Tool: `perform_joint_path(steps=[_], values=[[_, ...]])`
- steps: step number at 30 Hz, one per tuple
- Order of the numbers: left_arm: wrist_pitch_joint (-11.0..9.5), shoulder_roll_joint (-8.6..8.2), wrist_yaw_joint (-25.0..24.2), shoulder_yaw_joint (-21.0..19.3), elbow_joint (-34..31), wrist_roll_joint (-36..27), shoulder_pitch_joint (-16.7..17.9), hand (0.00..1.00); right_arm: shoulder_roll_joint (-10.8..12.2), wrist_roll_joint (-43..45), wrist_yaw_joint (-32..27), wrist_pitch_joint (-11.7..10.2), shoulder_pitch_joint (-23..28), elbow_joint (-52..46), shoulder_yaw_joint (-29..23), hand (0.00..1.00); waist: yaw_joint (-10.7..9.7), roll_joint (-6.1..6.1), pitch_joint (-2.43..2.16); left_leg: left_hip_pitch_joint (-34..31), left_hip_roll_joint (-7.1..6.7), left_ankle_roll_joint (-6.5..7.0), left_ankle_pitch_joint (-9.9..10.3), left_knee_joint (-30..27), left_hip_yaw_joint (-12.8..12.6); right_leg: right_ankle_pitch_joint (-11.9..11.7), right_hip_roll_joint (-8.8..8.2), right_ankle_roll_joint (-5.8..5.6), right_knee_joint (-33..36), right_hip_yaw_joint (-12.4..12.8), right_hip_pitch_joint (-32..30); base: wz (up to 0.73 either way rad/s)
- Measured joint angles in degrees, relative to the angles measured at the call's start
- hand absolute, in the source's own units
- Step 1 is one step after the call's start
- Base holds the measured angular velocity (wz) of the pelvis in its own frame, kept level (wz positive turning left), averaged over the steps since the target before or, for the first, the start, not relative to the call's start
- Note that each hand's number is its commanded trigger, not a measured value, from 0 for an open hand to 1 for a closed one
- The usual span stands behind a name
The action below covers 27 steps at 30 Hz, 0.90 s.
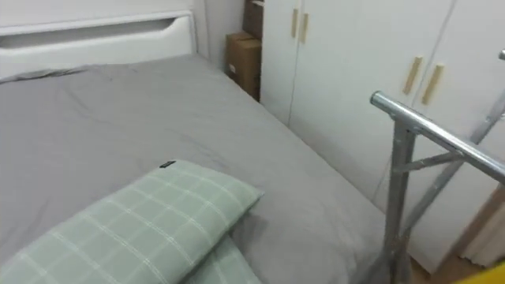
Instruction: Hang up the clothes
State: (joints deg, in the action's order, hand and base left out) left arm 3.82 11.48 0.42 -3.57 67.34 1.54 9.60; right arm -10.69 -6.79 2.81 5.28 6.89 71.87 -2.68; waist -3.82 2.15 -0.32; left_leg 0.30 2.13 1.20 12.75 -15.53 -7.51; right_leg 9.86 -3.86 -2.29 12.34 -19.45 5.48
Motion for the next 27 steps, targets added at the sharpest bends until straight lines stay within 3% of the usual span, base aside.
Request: perform_joint_path(steps=[3,5,7,10,16,23,27], values=[[0.1,-0.06,0.0,-0.1,2.0,0.2,1.5,0.0,0.1,0.9,-0.9,1.1,0.3,-1.0,-0.6,0.0,1.3,-0.84,0.17,0.0,-1.14,0.31,0.0,-0.2,2.8,0.0,-0.12,0.02,0.0,1.0,0.9,0.39],[1.1,-0.15,0.0,-0.2,2.4,0.2,3.0,0.0,0.2,2.0,-1.2,1.2,0.3,-2.0,-1.0,0.0,1.2,-1.03,0.27,-0.3,-2.11,0.6,0.2,-1.0,5.0,0.1,0.03,-0.07,-0.8,5.7,2.2,0.52],[1.3,-0.7,-0.1,-0.2,2.6,0.2,4.1,0.0,0.4,2.9,-1.6,1.0,-0.1,-3.4,-0.8,0.0,2.6,-1.26,0.57,-0.8,-2.4,0.91,0.5,-2.2,5.3,0.6,0.0,-0.53,-0.9,7.3,2.4,0.22],[1.3,-1.86,-0.4,-0.7,3.7,0.4,4.0,0.0,0.6,4.7,-2.0,0.6,-1.8,-3.4,-0.8,0.0,3.7,-1.12,0.95,-2.4,-3.22,1.14,0.7,-3.8,6.7,1.6,-0.38,-1.13,-2.1,6.5,2.7,0.27],[1.7,-3.18,-0.5,-0.6,3.3,1.0,3.7,0.0,1.6,4.4,-1.3,-1.5,-3.0,-3.3,2.0,0.0,4.3,-0.87,0.89,-3.6,-3.9,1.02,0.6,-5.3,9.3,2.4,-0.59,-1.06,-2.8,3.3,3.6,0.29],[2.0,-3.2,1.4,-0.4,-1.1,5.5,2.4,0.0,1.8,1.2,-0.1,-1.8,-2.9,-2.2,4.1,0.0,4.1,-0.39,0.51,-4.9,-4.8,0.98,0.6,-5.7,11.5,2.5,-0.56,-1.09,-3.7,0.8,4.7,0.2],[2.0,-3.11,1.8,0.6,-1.3,5.5,1.2,0.0,1.9,-0.8,-0.1,-2.2,-2.8,-1.6,4.9,0.0,4.0,-0.43,0.61,-4.8,-5.05,0.93,0.6,-5.8,12.3,2.4,-0.56,-1.09,-3.7,0.9,5.1,0.09]])
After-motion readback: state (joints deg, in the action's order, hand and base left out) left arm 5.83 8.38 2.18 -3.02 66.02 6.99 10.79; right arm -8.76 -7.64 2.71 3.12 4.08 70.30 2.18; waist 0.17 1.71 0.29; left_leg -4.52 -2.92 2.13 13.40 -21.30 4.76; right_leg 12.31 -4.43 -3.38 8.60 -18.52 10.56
